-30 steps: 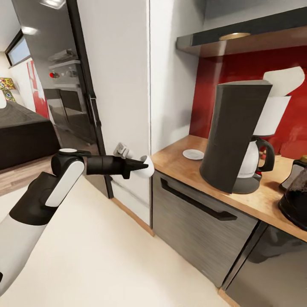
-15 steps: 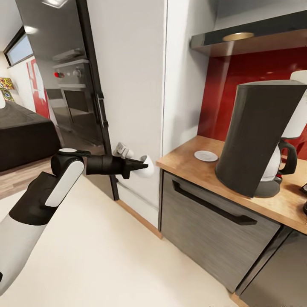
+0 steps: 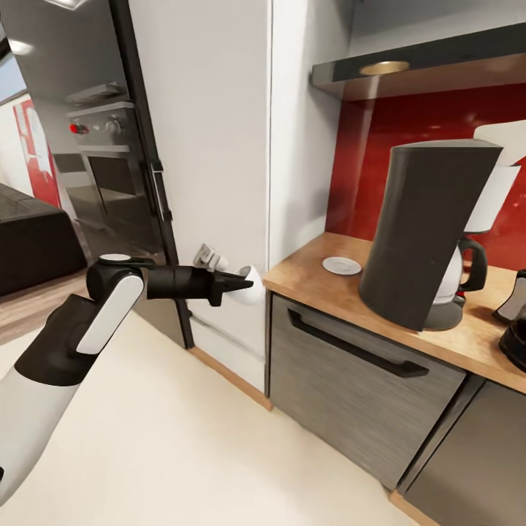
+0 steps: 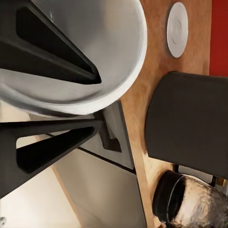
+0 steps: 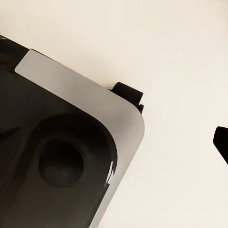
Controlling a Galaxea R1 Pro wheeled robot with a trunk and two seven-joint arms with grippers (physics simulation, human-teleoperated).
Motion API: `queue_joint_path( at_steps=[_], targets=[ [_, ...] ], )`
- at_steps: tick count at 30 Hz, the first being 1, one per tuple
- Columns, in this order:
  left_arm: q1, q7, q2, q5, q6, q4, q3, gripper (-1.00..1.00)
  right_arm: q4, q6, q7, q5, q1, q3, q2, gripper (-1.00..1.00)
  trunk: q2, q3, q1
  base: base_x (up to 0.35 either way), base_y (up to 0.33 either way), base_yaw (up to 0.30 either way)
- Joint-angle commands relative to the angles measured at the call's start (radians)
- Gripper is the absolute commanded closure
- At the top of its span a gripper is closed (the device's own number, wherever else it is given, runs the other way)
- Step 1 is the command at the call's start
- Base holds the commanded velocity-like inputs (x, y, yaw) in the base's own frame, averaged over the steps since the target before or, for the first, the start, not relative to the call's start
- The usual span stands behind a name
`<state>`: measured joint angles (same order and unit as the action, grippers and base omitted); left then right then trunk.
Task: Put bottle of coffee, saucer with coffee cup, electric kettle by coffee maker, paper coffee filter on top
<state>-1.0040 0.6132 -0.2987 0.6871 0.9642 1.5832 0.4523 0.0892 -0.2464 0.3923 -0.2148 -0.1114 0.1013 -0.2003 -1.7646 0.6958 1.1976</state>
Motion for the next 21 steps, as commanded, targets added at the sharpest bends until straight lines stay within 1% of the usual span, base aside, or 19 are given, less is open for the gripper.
queue_joint_path(
  at_steps=[1,5,7,16,21],
  targets=[
    [-0.001,0.002,-0.004,0.002,0.004,0.0,0.0,1.0,0.0,-0.006,-0.001,-0.002,-0.001,0.008,-0.001,-1.0,0.0,0.001,0.0,0.041,0.29,-0.011],
    [-0.001,0.002,-0.01,0.002,0.004,0.001,0.0,1.0,0.0,-0.006,-0.001,-0.002,-0.001,0.008,-0.001,-1.0,0.0,0.001,0.0,0.076,0.291,-0.01],
    [-0.001,0.002,-0.012,0.002,0.004,0.001,0.0,1.0,0.0,-0.006,-0.001,-0.002,-0.001,0.008,-0.001,-1.0,0.0,0.001,0.0,0.073,0.203,-0.111],
    [-0.001,0.002,-0.016,0.002,0.004,0.001,-0.007,1.0,0.0,-0.006,-0.001,-0.002,-0.001,0.008,-0.001,-1.0,0.0,0.001,0.0,0.02,0.053,-0.241],
    [-0.001,0.002,-0.018,0.002,0.004,0.001,-0.007,1.0,0.0,-0.006,-0.001,-0.002,-0.001,0.008,-0.001,-1.0,0.0,0.001,0.0,0.103,0.196,-0.088]
  ],
)
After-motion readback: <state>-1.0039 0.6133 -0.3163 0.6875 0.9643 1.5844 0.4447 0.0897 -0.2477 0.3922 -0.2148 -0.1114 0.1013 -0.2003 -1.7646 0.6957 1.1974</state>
